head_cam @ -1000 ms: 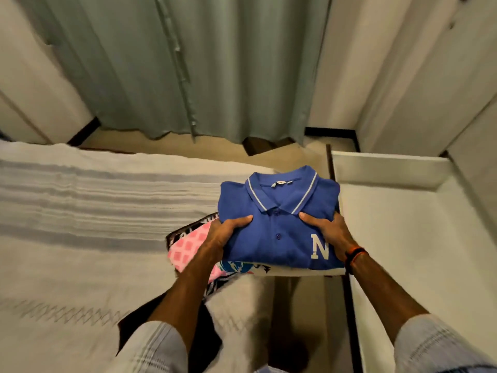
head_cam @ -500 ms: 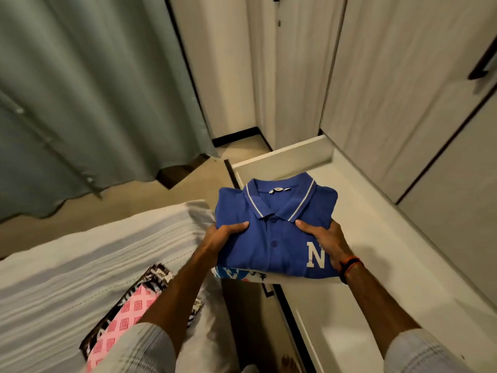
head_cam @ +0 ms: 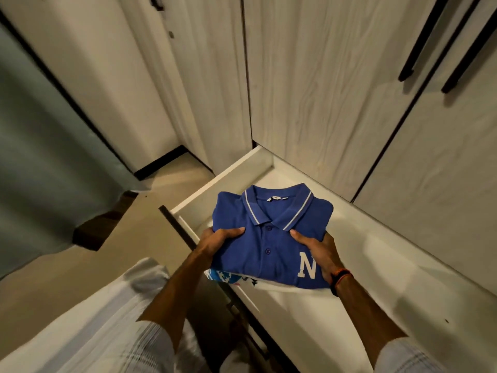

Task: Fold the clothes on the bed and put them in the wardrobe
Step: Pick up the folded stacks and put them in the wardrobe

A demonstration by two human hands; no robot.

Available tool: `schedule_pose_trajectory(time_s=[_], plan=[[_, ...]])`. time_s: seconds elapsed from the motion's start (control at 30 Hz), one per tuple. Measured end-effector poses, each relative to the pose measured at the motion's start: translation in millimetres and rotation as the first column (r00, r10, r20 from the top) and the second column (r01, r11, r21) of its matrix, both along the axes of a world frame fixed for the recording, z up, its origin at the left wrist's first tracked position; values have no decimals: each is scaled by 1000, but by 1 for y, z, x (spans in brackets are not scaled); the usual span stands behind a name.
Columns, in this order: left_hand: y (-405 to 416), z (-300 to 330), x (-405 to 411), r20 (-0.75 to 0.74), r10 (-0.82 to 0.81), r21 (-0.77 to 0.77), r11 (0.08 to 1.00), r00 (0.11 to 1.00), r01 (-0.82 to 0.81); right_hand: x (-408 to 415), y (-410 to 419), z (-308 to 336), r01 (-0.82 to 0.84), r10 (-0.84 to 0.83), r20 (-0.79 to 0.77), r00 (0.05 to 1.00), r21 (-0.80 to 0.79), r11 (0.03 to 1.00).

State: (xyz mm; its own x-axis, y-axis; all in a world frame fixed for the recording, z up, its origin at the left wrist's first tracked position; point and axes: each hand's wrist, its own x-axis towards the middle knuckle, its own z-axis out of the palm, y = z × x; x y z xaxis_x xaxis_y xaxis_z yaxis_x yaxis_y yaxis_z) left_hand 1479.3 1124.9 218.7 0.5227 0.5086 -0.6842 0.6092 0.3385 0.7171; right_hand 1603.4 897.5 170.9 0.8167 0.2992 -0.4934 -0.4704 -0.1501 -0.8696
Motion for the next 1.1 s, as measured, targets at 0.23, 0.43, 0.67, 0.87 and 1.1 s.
schedule_pose_trajectory(time_s=[0.23,0.43,0.67,0.87,1.1], plan=[[63,-13,68,-39,-200,-36,979,979,198,7,40,-13,208,-207,-33,978,23,978],[84,-25,104,-96,-344,-49,939,934,341,6,57,-33,327,-323,-78,943,41,944],[103,-38,122,-153,-394,-62,919,906,389,9,78,-54,378,-371,-127,920,37,925],[132,-71,168,-200,-501,-33,863,842,505,27,110,-80,443,-439,-158,884,-10,896],[181,-118,223,-225,-610,-149,792,760,592,55,152,-119,511,-522,-227,822,-108,853]])
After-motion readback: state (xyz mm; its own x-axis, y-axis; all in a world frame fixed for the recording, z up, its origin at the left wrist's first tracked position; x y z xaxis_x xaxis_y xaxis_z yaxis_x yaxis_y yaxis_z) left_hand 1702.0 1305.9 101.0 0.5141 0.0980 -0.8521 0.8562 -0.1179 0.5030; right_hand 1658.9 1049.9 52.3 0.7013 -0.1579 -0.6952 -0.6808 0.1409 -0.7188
